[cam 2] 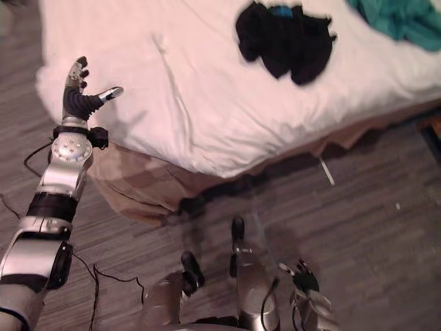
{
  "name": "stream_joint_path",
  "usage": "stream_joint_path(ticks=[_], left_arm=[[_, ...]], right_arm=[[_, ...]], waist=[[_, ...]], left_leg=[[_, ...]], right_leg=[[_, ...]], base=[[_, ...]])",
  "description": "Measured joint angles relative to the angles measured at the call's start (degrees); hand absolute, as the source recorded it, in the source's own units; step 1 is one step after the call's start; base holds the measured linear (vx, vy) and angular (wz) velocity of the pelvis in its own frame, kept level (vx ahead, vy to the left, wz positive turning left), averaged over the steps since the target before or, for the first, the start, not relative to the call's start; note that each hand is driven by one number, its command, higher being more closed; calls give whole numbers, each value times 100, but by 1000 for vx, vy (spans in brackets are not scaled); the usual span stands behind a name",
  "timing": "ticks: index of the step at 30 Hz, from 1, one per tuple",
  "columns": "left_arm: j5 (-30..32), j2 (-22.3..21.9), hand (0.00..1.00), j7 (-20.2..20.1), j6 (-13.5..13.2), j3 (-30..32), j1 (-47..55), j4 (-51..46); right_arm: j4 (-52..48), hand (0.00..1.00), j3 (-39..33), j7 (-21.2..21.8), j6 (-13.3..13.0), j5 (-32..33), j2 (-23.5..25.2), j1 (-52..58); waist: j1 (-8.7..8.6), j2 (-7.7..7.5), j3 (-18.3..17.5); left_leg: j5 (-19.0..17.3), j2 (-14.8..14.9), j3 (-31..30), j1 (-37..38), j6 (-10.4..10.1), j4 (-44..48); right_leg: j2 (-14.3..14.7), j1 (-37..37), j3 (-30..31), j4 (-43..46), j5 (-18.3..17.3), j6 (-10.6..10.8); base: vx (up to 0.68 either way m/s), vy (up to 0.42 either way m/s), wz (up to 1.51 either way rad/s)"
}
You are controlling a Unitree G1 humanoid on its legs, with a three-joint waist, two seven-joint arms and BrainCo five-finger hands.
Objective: Tidy the bed and pick cloth on bed and put in laundry
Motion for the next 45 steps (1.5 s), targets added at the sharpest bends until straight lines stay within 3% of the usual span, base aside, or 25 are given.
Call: stream_joint_path(ticks=[1,4,7,9,12,14,17,19,20,22,25,26,29,31,32,35,38,40,43,45], left_arm=[[22,-34,100,-27,181,-69,-204,304],[855,13,100,-74,338,-135,-727,632],[2449,255,100,-147,272,-491,-937,812],[2925,331,100,-410,221,-749,-945,795],[2839,448,100,-694,301,-856,-778,808],[2198,444,100,-562,323,-815,-537,808],[1093,350,100,-310,236,-222,320,758],[465,193,100,-160,-17,377,1171,599],[320,125,0,-100,-71,539,1443,586],[164,-157,0,18,-152,909,2234,532],[-34,-1059,0,340,-265,1307,3491,360],[-316,-1553,0,455,-261,1528,3955,374],[-655,-1938,0,632,-248,1942,4367,624],[-1094,-2122,0,786,-264,2474,4825,1194],[-1176,-2155,0,786,-268,2594,4948,1294],[-1256,-2280,0,639,-301,2815,5448,1522],[-1406,-2338,0,255,-279,2810,5651,1560],[-1401,-2471,0,23,-278,2760,5493,1551],[-1392,-2556,0,-62,-281,2510,5133,1541],[-1308,-2564,0,-76,-367,2093,4774,1516]], right_arm=[[-49,0,181,-4,-65,41,17,-1],[-472,0,617,-28,-165,292,37,20],[-1089,0,923,-17,-384,533,31,17],[-1475,0,1070,-23,-587,720,-42,8],[-1999,0,1126,-48,-840,934,-95,-61],[-2240,0,1124,-140,-887,858,-112,-77],[-2863,0,899,-374,-890,64,-205,62],[-3559,0,439,-409,-832,-505,-305,276],[-3692,0,308,-403,-812,-670,-346,284],[-3958,0,51,-374,-756,-923,-504,329],[-4321,0,-50,-232,-515,-1104,-961,135],[-4322,0,17,-119,-299,-1127,-1159,-291],[-4257,0,222,-102,-57,-1162,-1349,-933],[-3904,0,556,-90,183,-1158,-1584,-1738],[-3740,100,651,-99,243,-1151,-1627,-1954],[-2985,100,955,-134,451,-1084,-1777,-2967],[-2604,100,1363,-127,413,-918,-1781,-4213],[-2546,100,1772,-123,297,-771,-1725,-5273],[-2472,100,2180,-122,259,-618,-1526,-6130],[-2400,100,2399,-133,291,-571,-1340,-6424]], waist=[[-21,-13,69],[7,-76,234],[32,-102,251],[45,-103,251],[46,-103,250],[34,-102,249],[15,-95,244],[40,-98,196],[50,-97,113],[114,-84,-237],[347,-70,-651],[429,-63,-821],[562,-47,-926],[840,-56,-954],[889,-58,-955],[1264,-78,-949],[1623,-173,-860],[1792,-200,-546],[1876,-170,-307],[1932,-73,-189]], left_leg=[[-67,83,58,-115,-1,150],[-215,265,184,-386,4,496],[-399,536,301,-605,11,924],[-485,594,329,-606,22,1061],[-531,546,462,-403,75,1043],[-527,476,472,-226,75,923],[-438,355,454,253,12,561],[-326,262,291,614,-28,224],[-293,241,258,673,-35,136],[-179,159,143,824,-61,-117],[-32,86,-57,1313,-147,-515],[0,65,-216,1431,-198,-635],[31,59,-373,1457,-202,-703],[133,-24,-596,1417,-175,-866],[169,-36,-673,1383,-162,-886],[325,-122,-996,1195,-121,-923],[420,-213,-1202,819,-105,-838],[465,-231,-1305,498,-76,-662],[456,-244,-1388,0,-57,-394],[477,-305,-1478,-435,21,-223]], right_leg=[[44,-112,57,64,5,-6],[134,-389,124,247,29,-51],[241,-511,117,329,26,-56],[249,-506,121,411,-1,-78],[197,-379,207,432,-35,-26],[160,-242,233,388,-32,-28],[151,324,179,42,22,12],[142,781,31,-234,23,15],[140,871,-50,-317,24,16],[141,1037,-137,-551,53,21],[180,1671,-380,-964,85,1],[191,1930,-527,-1115,83,4],[190,2019,-682,-1128,57,35],[146,2026,-842,-1131,23,56],[129,2027,-881,-1130,23,56],[36,1989,-1217,-1130,28,48],[-27,1754,-1401,-1128,124,-24],[-78,1538,-1479,-1056,197,-53],[-166,1087,-1509,-789,195,-55],[-292,670,-1597,-530,167,-68]], base=[[-30,-5,-38],[-37,-10,-20],[-32,-18,-9],[-24,6,-5],[-6,43,-11],[25,41,-8],[70,27,5],[126,9,35],[153,9,40],[150,11,33],[166,52,38],[81,65,36],[18,67,34],[-59,51,43],[-74,55,61],[-77,69,65],[-110,82,39],[-147,80,21],[-158,95,10],[-135,120,27]])
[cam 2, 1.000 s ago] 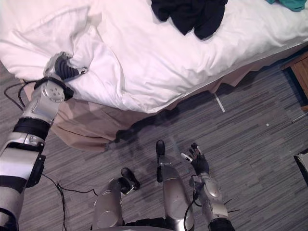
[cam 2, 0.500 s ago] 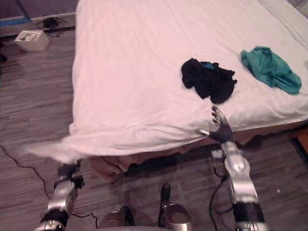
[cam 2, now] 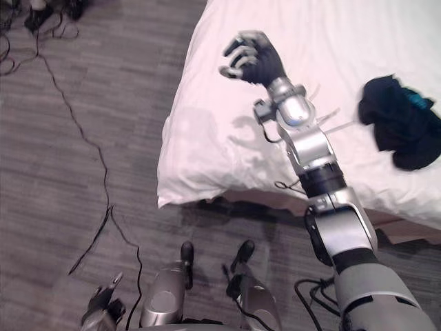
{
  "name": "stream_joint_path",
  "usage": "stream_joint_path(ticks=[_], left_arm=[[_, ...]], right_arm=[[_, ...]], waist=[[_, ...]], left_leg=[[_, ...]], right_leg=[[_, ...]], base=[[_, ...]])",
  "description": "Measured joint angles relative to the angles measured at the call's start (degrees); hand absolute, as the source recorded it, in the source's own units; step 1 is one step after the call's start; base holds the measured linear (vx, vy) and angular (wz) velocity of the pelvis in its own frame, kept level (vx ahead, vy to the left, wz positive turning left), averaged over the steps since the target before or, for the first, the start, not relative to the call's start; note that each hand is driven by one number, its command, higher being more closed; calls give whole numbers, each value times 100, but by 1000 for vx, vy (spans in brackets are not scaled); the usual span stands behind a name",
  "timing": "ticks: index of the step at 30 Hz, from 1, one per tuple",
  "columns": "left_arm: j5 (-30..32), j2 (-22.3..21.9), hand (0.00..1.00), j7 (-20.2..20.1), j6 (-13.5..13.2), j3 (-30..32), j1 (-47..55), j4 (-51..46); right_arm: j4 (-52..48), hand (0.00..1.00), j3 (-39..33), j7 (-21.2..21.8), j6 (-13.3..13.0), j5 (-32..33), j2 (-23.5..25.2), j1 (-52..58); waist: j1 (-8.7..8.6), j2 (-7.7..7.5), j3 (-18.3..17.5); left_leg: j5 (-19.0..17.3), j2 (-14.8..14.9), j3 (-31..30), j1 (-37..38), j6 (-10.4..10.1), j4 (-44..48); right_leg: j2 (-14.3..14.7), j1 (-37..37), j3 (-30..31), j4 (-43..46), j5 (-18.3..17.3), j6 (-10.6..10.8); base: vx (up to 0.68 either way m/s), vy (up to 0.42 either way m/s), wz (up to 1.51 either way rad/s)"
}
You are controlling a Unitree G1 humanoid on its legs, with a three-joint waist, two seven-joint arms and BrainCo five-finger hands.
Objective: Tidy the bed and pick cloth on bed and put in laundry
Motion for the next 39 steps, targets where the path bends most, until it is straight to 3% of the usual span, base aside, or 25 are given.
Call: stream_joint_path(ticks=[3,8,10,14,18,20,23,25,26,28,30,33,36,39], left_arm=[[62,-69,0,42,-81,-597,-480,-43],[154,-191,0,237,-95,-1399,-1066,-41],[153,-232,0,241,-117,-1582,-1224,-30],[154,-282,0,222,-338,-1595,-1227,-45],[155,-488,0,-37,-610,-1648,-1222,-117],[179,-500,0,-169,-741,-1648,-1213,-147],[188,-491,0,-386,-904,-1646,-1194,-156],[209,-379,0,-527,-905,-1634,-1177,-163],[247,-314,0,-532,-889,-1619,-1164,-165],[430,50,0,-512,-632,-1559,-1023,-155],[561,140,0,-492,-479,-1564,-930,-87],[754,126,0,-438,-410,-1589,-832,162],[873,112,0,-333,-269,-1776,-758,315],[875,41,0,-245,-181,-1843,-722,461]], right_arm=[[164,100,87,-13,155,48,286,-40],[747,100,246,-24,762,37,409,21],[826,100,180,13,674,-90,526,81],[1281,100,164,201,413,-94,688,41],[2070,100,125,651,-3,999,734,33],[2371,100,53,941,-163,1359,785,41],[2876,100,20,1899,-410,1495,830,361],[2779,100,239,2648,-550,1458,817,1167],[2591,100,347,2774,-559,1449,789,1403],[1231,100,969,3049,-442,1393,801,2364],[373,100,1138,3132,-359,1390,872,2872],[-554,100,1148,3133,-382,1414,1124,3118],[-1183,100,1064,3099,-532,1721,1281,3115],[-1460,100,868,2862,-645,1814,1412,3058]], waist=[[17,278,158],[80,747,420],[77,910,501],[-9,943,500],[-41,986,459],[-96,986,459],[-287,977,455],[-443,913,438],[-510,856,430],[-718,446,426],[-843,211,358],[-878,-145,-81],[-920,-326,-338],[-912,-300,-456]], left_leg=[[99,-122,-98,-572,128,193],[189,-362,-104,-1259,291,392],[211,-426,-89,-1470,332,455],[207,-427,-4,-1430,329,447],[215,-333,246,-1171,256,288],[261,-322,318,-1007,195,171],[304,-297,389,-498,161,-50],[299,-195,448,-91,159,-172],[290,-159,484,-31,152,-182],[187,46,720,302,84,-194],[68,196,876,663,55,-138],[-67,316,1038,1049,-55,-169],[-103,402,1078,1336,-115,-250],[-107,397,1080,1390,-121,-258]], right_leg=[[-292,-673,-66,603,-131,-3],[-690,-1535,-29,1292,-256,23],[-849,-1836,1,1575,-366,39],[-956,-1973,69,1932,-587,4],[-982,-1941,133,2113,-761,-29],[-990,-1858,144,2137,-800,-40],[-921,-1421,141,1991,-841,-2],[-720,-935,147,1606,-739,52],[-649,-855,161,1482,-695,54],[-349,-460,227,960,-483,68],[-141,-51,322,687,-370,-6],[96,335,476,381,-356,-15],[231,692,497,155,-304,-51],[235,736,533,142,-282,-35]], base=[[-102,129,27],[-62,94,17],[-39,50,7],[4,-15,0],[33,-65,-3],[56,-61,-4],[86,-26,-12],[89,16,-28],[93,7,-47],[121,-4,-73],[126,-1,-63],[105,1,-38],[95,6,-6],[54,47,-4]])
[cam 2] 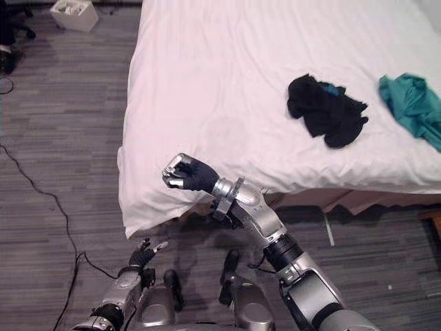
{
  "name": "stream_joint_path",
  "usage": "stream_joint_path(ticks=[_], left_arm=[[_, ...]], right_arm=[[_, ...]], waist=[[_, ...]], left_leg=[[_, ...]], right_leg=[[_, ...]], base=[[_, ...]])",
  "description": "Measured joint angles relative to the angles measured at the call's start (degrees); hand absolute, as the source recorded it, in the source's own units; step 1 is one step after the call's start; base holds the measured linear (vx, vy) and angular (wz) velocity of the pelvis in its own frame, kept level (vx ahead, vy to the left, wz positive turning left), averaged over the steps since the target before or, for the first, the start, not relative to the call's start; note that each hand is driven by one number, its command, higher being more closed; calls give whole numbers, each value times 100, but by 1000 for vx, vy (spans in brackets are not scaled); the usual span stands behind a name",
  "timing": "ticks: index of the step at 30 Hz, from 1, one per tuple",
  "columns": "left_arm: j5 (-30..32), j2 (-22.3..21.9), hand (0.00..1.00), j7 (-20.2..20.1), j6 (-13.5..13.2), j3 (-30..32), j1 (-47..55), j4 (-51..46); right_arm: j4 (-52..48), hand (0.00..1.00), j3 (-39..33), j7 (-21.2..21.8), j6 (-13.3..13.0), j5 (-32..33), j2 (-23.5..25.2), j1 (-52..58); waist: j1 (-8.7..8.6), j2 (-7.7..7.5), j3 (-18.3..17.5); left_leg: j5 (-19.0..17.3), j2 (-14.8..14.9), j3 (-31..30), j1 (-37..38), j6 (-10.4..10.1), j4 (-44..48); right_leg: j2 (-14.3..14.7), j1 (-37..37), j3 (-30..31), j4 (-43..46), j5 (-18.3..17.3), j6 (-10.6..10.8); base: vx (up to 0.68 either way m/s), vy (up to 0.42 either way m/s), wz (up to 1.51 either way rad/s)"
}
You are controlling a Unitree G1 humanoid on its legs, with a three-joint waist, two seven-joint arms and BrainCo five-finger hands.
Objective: Tidy the bed and pick cloth on bed and put in laundry
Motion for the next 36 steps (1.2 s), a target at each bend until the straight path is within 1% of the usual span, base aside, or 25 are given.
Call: stream_joint_path(ticks=[1,2,3,5,6,7,9,10,11,13,16,17,18,20,23,25,27,29,30,31,32,33,34,35,36], left_arm=[[-3,1,0,6,8,-1,-1,19],[-11,1,0,24,24,-34,-23,32],[-12,-2,0,25,35,-40,-34,32],[-26,-35,0,32,82,-40,-174,22],[-36,-53,0,35,97,-51,-286,11],[-122,-52,0,76,83,-154,-392,11],[-153,-51,0,117,54,-202,-553,36],[-256,-76,0,122,44,-272,-691,47],[-275,-97,0,130,36,-315,-737,50],[-350,-220,0,134,-48,-489,-847,48],[-350,-371,0,132,-115,-484,-828,31],[-350,-396,0,127,-134,-484,-808,15],[-350,-399,0,121,-161,-475,-773,-52],[-356,-401,0,92,-353,-467,-675,-310],[-475,-396,0,-33,-661,-418,-624,-677],[-467,-388,0,-133,-846,-356,-500,-836],[-466,-371,0,-303,-1001,-184,-270,-1019],[-450,-334,0,-412,-1007,-48,-122,-1128],[-409,-302,0,-423,-997,-16,-46,-1130],[-216,-260,0,-458,-988,-17,30,-1130],[-166,-260,0,-493,-987,-18,47,-1130],[9,-263,0,-524,-969,-20,67,-1123],[124,-258,0,-528,-944,-18,77,-1103],[470,-250,0,-541,-815,-41,73,-1048],[536,-246,0,-545,-783,-51,70,-1023]], right_arm=[[-5,100,-44,-76,-4,-1,40,-45],[-4,100,-270,-403,-12,-43,117,-229],[-2,100,-313,-458,-12,-52,116,-275],[130,100,-650,-775,-29,-105,95,-726],[299,100,-870,-956,-95,-114,41,-1071],[594,100,-1073,-1156,-194,-132,-60,-1434],[987,100,-1260,-1403,-279,-144,-255,-1800],[1398,100,-1426,-1626,-352,-143,-467,-1935],[1560,100,-1505,-1701,-360,-145,-561,-1943],[2231,100,-1805,-2137,-360,-139,-946,-1937],[2578,100,-2169,-2457,-394,-67,-1265,-1938],[2563,100,-2231,-2491,-500,-13,-1388,-1938],[2564,100,-2280,-2494,-576,58,-1472,-1943],[2570,100,-2558,-2501,-730,321,-1609,-1844],[2486,100,-3225,-2477,-905,859,-1832,-1324],[2285,100,-3739,-2467,-916,1317,-1831,-655],[2124,100,-4324,-2477,-914,1803,-1580,368],[2067,100,-4705,-2485,-915,2086,-1084,1433],[2067,0,-4750,-2493,-915,2162,-796,1995],[2066,0,-4776,-2498,-889,2159,-396,2757],[2068,0,-4800,-2500,-874,2155,-232,3078],[2108,0,-4805,-2503,-855,2091,80,3650],[2189,0,-4769,-2490,-831,2028,251,3963],[2545,0,-4658,-2364,-738,1890,487,4479],[2646,0,-4644,-2327,-701,1861,530,4558]], waist=[[1,9,5],[1,72,47],[1,98,64],[-1,263,235],[0,423,357],[0,590,441],[35,760,538],[115,866,592],[143,910,614],[283,1074,712],[289,1235,788],[269,1278,813],[271,1278,813],[261,1278,813],[208,1254,818],[56,1199,841],[-79,1062,861],[-189,828,852],[-305,716,845],[-458,584,824],[-507,543,810],[-632,466,754],[-705,399,665],[-823,261,413],[-865,229,365]], left_leg=[[0,-4,-5,-8,0,3],[0,-17,-5,-129,2,53],[0,-19,-10,-173,3,72],[-32,-31,-55,-489,58,275],[-59,-69,-106,-759,104,462],[-100,-104,-142,-1125,167,637],[-154,-133,-172,-1596,194,827],[-157,-146,-203,-1922,210,985],[-161,-148,-225,-2034,218,1045],[-148,-211,-271,-2348,250,1157],[-129,-271,-243,-2529,282,1217],[-116,-307,-214,-2549,306,1219],[-115,-307,-165,-2539,309,1208],[-126,-305,-90,-2466,322,1205],[-142,-296,-24,-2284,309,1158],[-157,-251,48,-2025,287,1086],[-230,-124,177,-1653,251,983],[-272,-22,348,-1310,188,816],[-289,39,395,-1147,153,737],[-329,111,473,-907,82,646],[-348,134,514,-795,53,610],[-362,198,559,-600,28,555],[-356,195,587,-480,8,471],[-329,195,753,-238,-44,286],[-330,197,790,-177,-47,255]], right_leg=[[-4,-10,12,0,7,2],[-36,-131,35,39,33,20],[-50,-173,35,61,34,21],[-142,-480,46,283,31,25],[-204,-715,46,429,25,35],[-290,-1070,50,594,12,52],[-350,-1522,48,771,17,64],[-406,-1858,46,951,22,56],[-426,-1963,44,1012,21,50],[-541,-2335,37,1275,-11,6],[-683,-2650,86,1593,-121,1],[-728,-2749,132,1717,-169,-1],[-756,-2818,191,1808,-209,-6],[-796,-2856,251,1936,-310,3],[-799,-2746,264,2005,-409,18],[-780,-2520,266,1951,-458,35],[-621,-2163,300,1759,-468,27],[-452,-1894,375,1550,-469,24],[-362,-1715,379,1408,-463,31],[-247,-1481,398,1231,-450,42],[-193,-1386,407,1164,-445,49],[-113,-1206,449,1071,-439,51],[-73,-1134,506,1031,-439,52],[14,-1018,647,967,-438,55],[28,-968,670,946,-439,56]], base=[[-18,74,-3],[-44,63,-2],[-97,78,3],[-123,64,8],[-223,80,11],[-243,67,12],[-203,18,13],[-167,-2,12],[-164,8,15],[-94,-5,11],[-55,-3,7],[-30,-3,-5],[-18,-11,-10],[0,-19,-10],[35,-16,-5],[88,0,-15],[97,3,-41],[144,-16,-46],[180,-24,-41],[166,-17,-38],[171,-12,-41],[133,-4,-33],[196,2,-55],[154,15,-45],[169,39,-51]])
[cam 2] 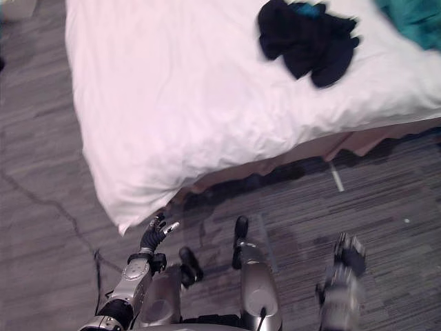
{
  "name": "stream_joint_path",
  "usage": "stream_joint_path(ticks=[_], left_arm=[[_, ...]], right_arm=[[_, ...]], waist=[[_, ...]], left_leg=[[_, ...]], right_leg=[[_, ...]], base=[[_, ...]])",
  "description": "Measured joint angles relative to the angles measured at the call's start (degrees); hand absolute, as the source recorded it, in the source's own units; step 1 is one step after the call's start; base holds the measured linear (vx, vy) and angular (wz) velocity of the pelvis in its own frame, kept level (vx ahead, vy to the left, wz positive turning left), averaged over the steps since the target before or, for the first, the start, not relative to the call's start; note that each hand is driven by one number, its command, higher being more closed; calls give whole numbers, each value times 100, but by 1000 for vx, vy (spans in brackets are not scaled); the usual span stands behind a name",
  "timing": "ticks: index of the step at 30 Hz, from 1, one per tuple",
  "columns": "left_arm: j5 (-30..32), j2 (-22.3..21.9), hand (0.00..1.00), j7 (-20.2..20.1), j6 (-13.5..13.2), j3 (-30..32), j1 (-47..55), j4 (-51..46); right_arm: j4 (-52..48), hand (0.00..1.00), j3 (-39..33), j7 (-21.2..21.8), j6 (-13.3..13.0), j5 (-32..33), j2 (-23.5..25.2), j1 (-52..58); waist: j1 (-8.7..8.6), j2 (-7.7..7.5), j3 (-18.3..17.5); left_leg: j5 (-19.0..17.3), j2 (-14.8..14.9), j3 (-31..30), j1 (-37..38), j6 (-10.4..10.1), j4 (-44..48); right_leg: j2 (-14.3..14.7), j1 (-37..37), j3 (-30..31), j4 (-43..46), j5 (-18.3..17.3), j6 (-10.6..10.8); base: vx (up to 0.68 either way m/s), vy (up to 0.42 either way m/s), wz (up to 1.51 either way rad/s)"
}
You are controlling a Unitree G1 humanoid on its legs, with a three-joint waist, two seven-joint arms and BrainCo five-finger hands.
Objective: Tidy the bed and pick cloth on bed and put in laundry
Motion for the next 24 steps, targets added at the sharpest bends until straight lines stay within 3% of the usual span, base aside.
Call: stream_joint_path(ticks=[3,6,8,9,11,13,14,15,16,17,18,19,20,22,24], left_arm=[[717,34,0,-282,337,-349,-69,456],[1421,26,0,-528,745,-597,198,600],[1504,84,0,-551,914,-680,410,790],[1518,122,0,-530,977,-814,478,945],[1527,119,0,-445,1020,-872,376,1108],[1605,102,0,-358,988,-853,343,1103],[1661,125,0,-224,874,-759,440,1102],[1633,117,0,-106,750,-623,572,1064],[1536,50,0,22,621,-522,625,1063],[1301,18,0,92,533,-422,654,1008],[1050,51,0,233,438,-293,656,915],[749,87,0,297,316,-298,670,854],[604,101,0,295,228,-292,695,827],[466,69,0,279,145,-224,703,830],[446,-62,0,278,115,-178,708,839]], right_arm=[[647,0,300,125,200,-334,182,291],[1084,0,583,254,309,-928,188,-40],[1402,0,867,356,316,-1356,185,-416],[1512,0,1070,443,307,-1532,203,-550],[1515,0,1091,494,272,-1671,201,-527],[1581,0,1144,474,267,-1848,96,-503],[1696,0,1336,452,228,-2129,40,-560],[1716,0,1394,457,193,-2270,-3,-593],[1839,0,1394,460,111,-2382,-73,-726],[2041,0,1415,467,56,-2451,-124,-873],[2321,0,1581,476,-36,-2626,-227,-995],[2398,0,1709,481,-131,-2812,-262,-997],[2383,0,1762,487,-197,-2907,-272,-1017],[2370,0,1835,489,-241,-3012,-268,-1062],[2365,0,1887,522,-251,-3085,-263,-1111]], waist=[[-138,-93,-330],[-97,47,-605],[-86,3,-717],[-77,17,-792],[-161,83,-761],[-81,73,-766],[43,78,-776],[160,119,-875],[227,179,-840],[282,256,-800],[436,238,-789],[527,192,-778],[533,135,-776],[570,163,-809],[567,198,-820]], left_leg=[[-94,83,577,601,-114,-160],[-129,266,1926,1363,-189,-452],[-173,210,2842,1885,-275,-483],[-173,239,3260,2061,-273,-373],[-161,410,3324,2232,-270,109],[-14,750,2997,2220,-65,1085],[560,1054,2048,1843,869,2344],[896,1010,646,998,1380,3429],[364,725,-413,282,822,4227],[93,520,-901,-79,656,4578],[-259,257,-1366,-439,629,4568],[-417,18,-1539,-593,616,3932],[-479,-133,-1712,-683,525,3342],[-445,-432,-2068,-824,418,1995],[-169,-721,-2123,-1011,70,594]], right_leg=[[214,336,297,-269,63,54],[113,498,-974,-221,-445,-372],[-104,607,-1843,-67,-411,-438],[-126,600,-2047,32,-345,-499],[68,544,-1799,266,-508,-499],[263,533,-1313,519,-706,-567],[503,606,-777,489,-784,-649],[705,619,-287,335,-778,-759],[875,663,172,184,-757,-752],[994,781,425,85,-692,-840],[1121,1038,897,-65,-555,-652],[1164,1261,1294,-174,-557,-603],[1169,1380,1519,-247,-599,-530],[1147,1508,1943,-323,-682,-431],[1019,1638,2222,-338,-849,-305]], base=[[85,66,-79],[60,107,-188],[124,70,-259],[143,-70,-249],[130,-106,-158],[94,-102,-147],[162,-144,-221],[161,-102,-263],[126,-15,-221],[150,75,-229],[215,95,-222],[232,96,-202],[236,104,-157],[236,138,-121],[402,242,-84]])
